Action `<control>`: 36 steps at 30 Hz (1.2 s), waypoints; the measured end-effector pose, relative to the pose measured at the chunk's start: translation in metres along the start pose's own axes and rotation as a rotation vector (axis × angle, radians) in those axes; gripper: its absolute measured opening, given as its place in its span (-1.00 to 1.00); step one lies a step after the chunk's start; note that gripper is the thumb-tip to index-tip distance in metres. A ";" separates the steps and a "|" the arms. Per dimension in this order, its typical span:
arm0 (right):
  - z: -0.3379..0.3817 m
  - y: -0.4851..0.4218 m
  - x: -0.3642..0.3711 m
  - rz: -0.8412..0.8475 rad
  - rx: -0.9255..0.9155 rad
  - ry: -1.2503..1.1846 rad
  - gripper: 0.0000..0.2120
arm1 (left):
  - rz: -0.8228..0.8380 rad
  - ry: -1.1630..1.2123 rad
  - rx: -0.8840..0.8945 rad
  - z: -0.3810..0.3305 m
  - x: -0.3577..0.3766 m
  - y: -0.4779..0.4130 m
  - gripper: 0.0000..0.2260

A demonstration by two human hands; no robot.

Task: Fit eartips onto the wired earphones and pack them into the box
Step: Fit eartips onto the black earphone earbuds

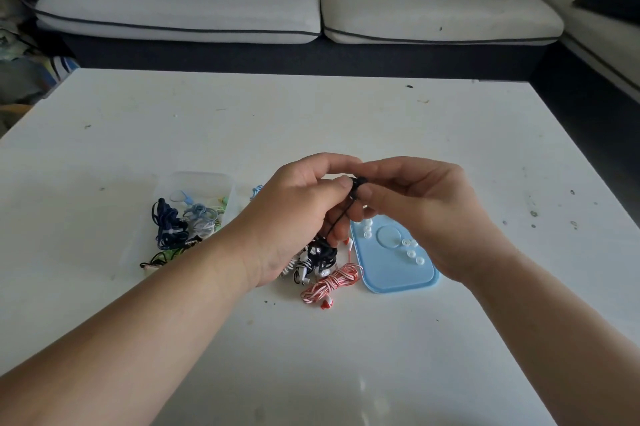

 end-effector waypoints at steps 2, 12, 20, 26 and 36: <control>0.000 0.000 -0.001 -0.006 -0.012 0.038 -0.82 | 0.002 -0.003 -0.012 0.002 0.000 0.000 -0.75; 0.000 0.004 0.004 -0.045 -0.018 -0.014 -0.87 | 0.035 -0.009 -0.035 0.005 0.005 0.001 -0.76; -0.011 0.000 0.005 -0.055 0.091 -0.124 -0.80 | -0.022 0.122 -0.039 0.004 -0.001 -0.002 -0.77; -0.023 -0.002 0.004 -0.064 0.182 -0.254 -0.81 | -0.007 0.119 -0.030 0.003 0.001 0.000 -0.75; -0.040 -0.002 0.011 -0.022 0.329 -0.262 -0.79 | -0.052 0.204 -0.002 -0.005 -0.002 -0.001 -0.77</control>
Point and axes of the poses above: each hand's wrist, its own y-axis away from the middle knuckle, its own x-axis out of the palm, z = x × y, the point moved 8 cm from there along -y, towards the middle knuckle, and after that the axes turned 2 degrees about y, right-handed, at the moved point
